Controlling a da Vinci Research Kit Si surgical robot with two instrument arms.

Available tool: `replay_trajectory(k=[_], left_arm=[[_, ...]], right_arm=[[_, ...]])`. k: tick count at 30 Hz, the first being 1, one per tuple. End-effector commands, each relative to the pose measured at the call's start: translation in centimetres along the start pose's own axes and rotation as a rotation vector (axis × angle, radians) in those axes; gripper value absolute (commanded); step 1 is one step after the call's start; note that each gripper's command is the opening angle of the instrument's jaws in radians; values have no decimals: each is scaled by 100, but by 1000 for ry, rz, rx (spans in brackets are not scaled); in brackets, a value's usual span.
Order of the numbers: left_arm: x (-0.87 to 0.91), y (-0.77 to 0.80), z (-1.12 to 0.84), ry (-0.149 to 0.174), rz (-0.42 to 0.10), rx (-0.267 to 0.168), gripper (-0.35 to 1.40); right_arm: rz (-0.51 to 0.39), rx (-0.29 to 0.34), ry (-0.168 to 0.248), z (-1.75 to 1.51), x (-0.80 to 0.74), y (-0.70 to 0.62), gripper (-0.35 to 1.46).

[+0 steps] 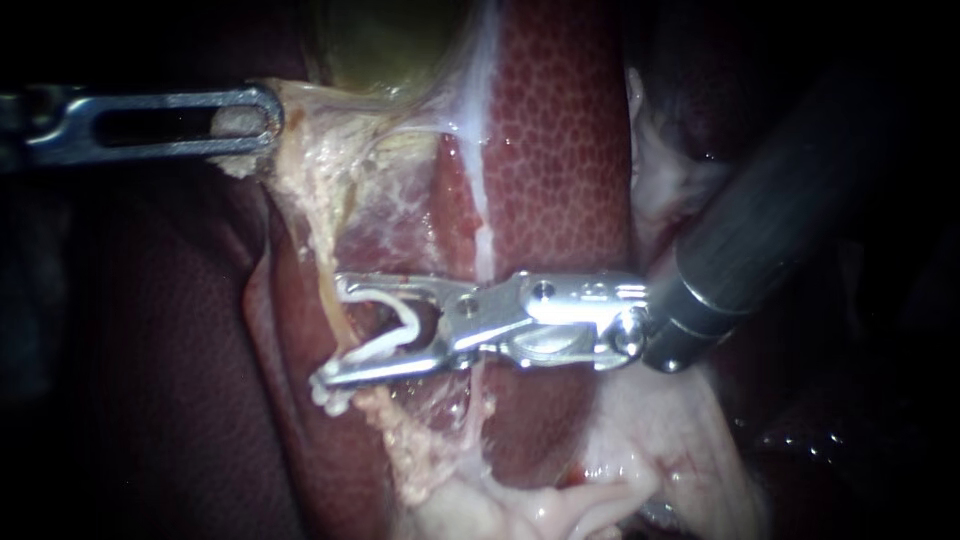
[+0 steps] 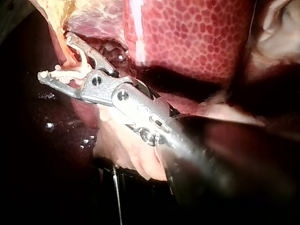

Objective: Clipping third clip left tube

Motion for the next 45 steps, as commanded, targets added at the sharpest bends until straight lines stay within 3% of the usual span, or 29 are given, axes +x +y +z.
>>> replay_trajectory(k=[1, 9, 18, 26, 38, 45], left_arm=[[0, 0, 0, 0, 0, 0, -16], [0, -2, 0, 1, 0, 1, -16], [2, -3, 0, 1, 1, 3, -16], [3, -5, 1, 1, 1, 4, -16], [4, -5, 1, 2, 1, 6, -16], [4, -5, 1, 2, 1, 6, -16]], right_arm=[[6, 0, 0, 1, 0, 0, 60], [44, 37, 5, 9, 2, 5, 60], [116, 124, 9, 26, 4, 18, 60], [150, 167, 24, 31, 8, 19, 60], [153, 172, 28, 27, 12, 21, 57], [153, 115, 34, 8, 20, 30, 56]])
